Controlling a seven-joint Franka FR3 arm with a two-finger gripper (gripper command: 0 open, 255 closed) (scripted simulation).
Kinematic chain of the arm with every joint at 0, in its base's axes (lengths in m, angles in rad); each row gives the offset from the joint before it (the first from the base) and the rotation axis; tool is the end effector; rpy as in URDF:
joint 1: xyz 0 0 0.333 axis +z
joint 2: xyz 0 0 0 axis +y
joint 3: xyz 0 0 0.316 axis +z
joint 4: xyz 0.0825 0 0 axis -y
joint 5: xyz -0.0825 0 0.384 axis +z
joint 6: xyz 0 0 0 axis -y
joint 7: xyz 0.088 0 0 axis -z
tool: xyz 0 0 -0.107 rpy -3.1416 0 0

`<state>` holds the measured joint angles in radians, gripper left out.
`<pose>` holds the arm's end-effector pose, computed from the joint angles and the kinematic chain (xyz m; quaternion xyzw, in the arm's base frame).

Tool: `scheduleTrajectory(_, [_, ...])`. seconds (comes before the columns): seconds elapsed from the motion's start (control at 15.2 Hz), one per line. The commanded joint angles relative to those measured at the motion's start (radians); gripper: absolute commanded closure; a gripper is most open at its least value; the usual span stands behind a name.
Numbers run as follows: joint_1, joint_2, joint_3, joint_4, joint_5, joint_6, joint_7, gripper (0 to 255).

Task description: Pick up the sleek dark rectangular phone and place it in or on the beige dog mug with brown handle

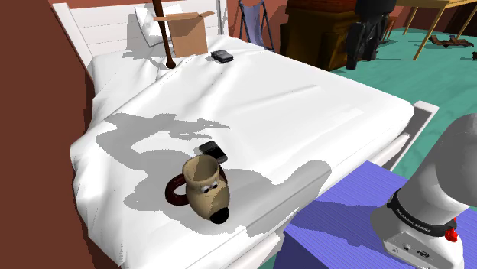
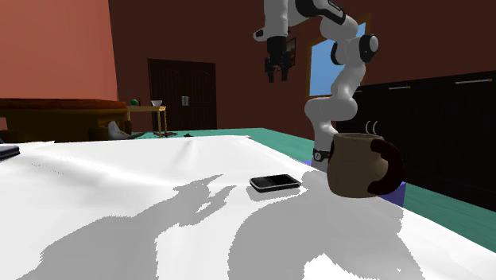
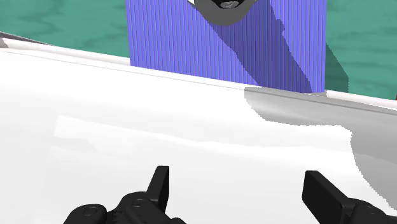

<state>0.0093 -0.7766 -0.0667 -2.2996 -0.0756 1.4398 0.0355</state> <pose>0.2950 -0.0328 0.6023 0.9982 -0.0392 -0.0422 0.0143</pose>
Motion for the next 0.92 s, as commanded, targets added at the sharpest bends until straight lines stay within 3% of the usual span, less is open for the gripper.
scheduleTrajectory(0.0, [0.0,0.0,0.0,0.0,0.0,0.0,0.0,0])
scheduleTrajectory(0.86, [0.075,0.249,0.19,-0.058,0.11,0.341,0.216,0])
